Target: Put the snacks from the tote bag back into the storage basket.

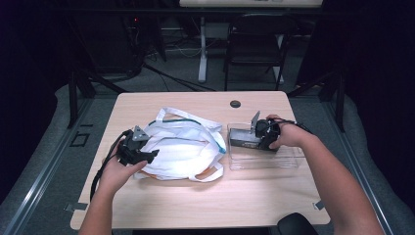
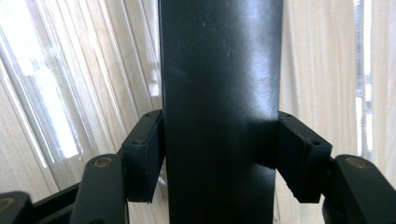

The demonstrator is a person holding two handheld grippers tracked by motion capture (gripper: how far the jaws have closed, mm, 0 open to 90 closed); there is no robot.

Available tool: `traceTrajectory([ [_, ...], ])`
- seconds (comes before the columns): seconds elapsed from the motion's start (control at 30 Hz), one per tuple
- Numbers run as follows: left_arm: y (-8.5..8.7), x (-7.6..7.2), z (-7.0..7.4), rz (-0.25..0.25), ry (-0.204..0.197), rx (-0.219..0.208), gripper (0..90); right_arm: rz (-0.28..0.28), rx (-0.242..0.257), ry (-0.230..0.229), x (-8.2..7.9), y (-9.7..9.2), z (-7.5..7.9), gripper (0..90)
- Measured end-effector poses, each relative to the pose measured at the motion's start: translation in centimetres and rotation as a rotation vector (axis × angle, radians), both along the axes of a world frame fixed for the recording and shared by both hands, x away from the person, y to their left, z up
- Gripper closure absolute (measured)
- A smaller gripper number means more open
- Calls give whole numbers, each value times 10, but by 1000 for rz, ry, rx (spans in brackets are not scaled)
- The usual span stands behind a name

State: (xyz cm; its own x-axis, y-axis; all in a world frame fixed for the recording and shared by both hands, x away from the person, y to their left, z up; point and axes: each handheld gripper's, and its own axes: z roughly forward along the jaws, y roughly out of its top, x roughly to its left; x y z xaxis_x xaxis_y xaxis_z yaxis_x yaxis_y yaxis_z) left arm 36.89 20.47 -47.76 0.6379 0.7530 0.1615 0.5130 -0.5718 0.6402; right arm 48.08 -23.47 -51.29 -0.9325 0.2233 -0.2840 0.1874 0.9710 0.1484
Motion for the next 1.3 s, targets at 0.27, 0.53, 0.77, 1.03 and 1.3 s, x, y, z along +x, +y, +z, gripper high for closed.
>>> traceTrajectory([
  [0.27,-1,-1,0,1,-6,-5,427,-52,41,-11,-7,-2,17,378],
  [0.53,-5,3,2,-12,-4,-18,427,-132,115,-69,-16,-7,37,354],
  [0.77,-7,8,2,-18,-5,-25,427,-221,190,-68,-29,-10,40,409],
  [1.03,-6,11,4,-23,-2,-33,427,-306,253,-101,-36,-7,38,430],
  [1.3,-1,14,5,-8,-5,-48,427,-392,318,-123,-42,-8,40,479],
])
